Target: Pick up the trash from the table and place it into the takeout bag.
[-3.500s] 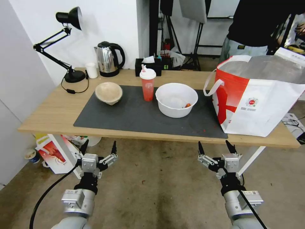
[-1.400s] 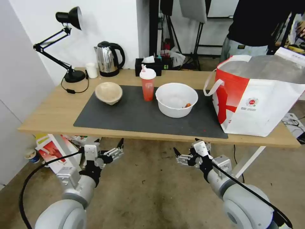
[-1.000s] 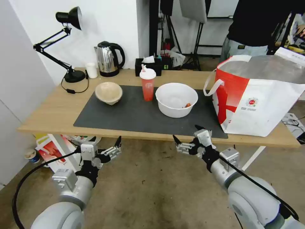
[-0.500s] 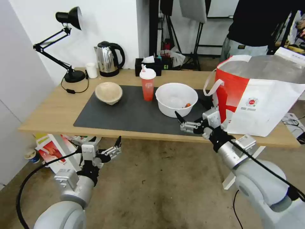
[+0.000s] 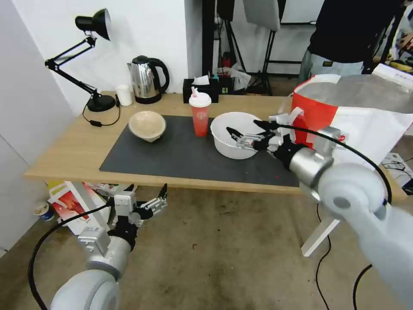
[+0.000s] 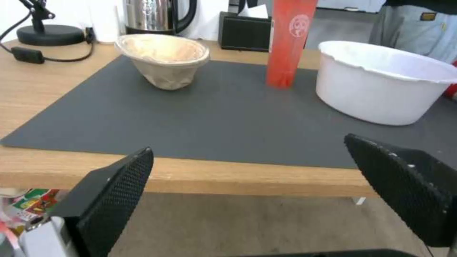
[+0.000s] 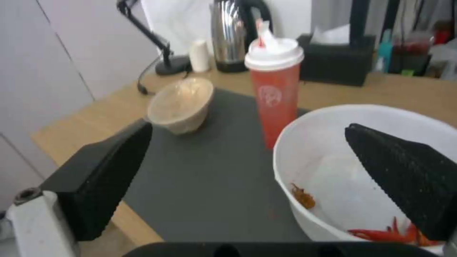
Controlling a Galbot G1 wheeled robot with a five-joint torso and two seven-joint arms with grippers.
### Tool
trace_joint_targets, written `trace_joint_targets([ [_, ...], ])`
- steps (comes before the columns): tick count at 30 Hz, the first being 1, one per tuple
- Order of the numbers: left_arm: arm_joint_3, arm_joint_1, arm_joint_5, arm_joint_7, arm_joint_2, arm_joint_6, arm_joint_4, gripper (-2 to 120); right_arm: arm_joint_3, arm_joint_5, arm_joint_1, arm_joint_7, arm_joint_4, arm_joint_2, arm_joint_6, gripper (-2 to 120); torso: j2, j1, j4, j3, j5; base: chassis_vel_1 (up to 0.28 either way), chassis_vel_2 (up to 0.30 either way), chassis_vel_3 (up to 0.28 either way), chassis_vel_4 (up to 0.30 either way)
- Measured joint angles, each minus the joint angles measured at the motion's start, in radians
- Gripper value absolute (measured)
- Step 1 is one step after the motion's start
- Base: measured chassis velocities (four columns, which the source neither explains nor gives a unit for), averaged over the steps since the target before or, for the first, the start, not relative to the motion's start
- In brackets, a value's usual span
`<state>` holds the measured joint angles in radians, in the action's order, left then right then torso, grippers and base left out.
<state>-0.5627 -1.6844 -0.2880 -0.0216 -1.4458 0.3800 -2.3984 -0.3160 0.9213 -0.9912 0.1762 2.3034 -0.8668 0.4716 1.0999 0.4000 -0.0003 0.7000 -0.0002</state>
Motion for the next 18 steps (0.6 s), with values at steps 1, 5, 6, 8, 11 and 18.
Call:
trace_joint_targets([
  [1, 0.002, 0.002, 0.0, -0.001, -0.001, 0.001, 0.003, 100, 0.013, 0.049, 0.036, 0.008, -0.018, 0.014, 0.019, 100, 0.0, 0.0, -0.0001, 0.0, -0.0001, 0.0, 0.0, 0.0, 0.0],
  [5, 0.005, 0.003, 0.006, -0.001, -0.016, 0.001, 0.007, 100, 0.121, 0.184, 0.197, 0.018, -0.116, 0.054, 0.089, 100, 0.0, 0.0, 0.0001, 0.0, 0.0002, 0.0, 0.0, 0.0, 0.0],
  [6, 0.005, 0.002, 0.008, -0.001, -0.018, 0.002, 0.007, 100, 0.157, 0.201, 0.244, 0.021, -0.146, 0.054, 0.108, 100, 0.0, 0.0, 0.0001, 0.0, 0.0005, 0.0, 0.0, 0.0, 0.0],
  [8, 0.003, 0.001, 0.013, -0.001, -0.024, 0.002, 0.007, 100, 0.262, 0.245, 0.39, 0.034, -0.224, 0.035, 0.173, 100, 0.0, 0.0, 0.0005, 0.0, 0.0, 0.0, 0.0, 0.0, 0.0],
  [11, -0.002, -0.003, 0.015, 0.0, -0.029, 0.003, 0.007, 100, 0.376, 0.29, 0.53, 0.083, -0.295, 0.003, 0.244, 100, 0.0, 0.0, 0.0005, 0.0, -0.0001, 0.0, 0.0, 0.0, 0.0],
  [18, -0.005, -0.006, 0.02, -0.001, -0.041, 0.003, 0.007, 100, 0.59, 0.292, 0.733, 0.132, -0.454, -0.09, 0.257, 100, 0.0, 0.0, 0.0004, 0.0, 0.0, 0.0, 0.0, 0.0, 0.0],
])
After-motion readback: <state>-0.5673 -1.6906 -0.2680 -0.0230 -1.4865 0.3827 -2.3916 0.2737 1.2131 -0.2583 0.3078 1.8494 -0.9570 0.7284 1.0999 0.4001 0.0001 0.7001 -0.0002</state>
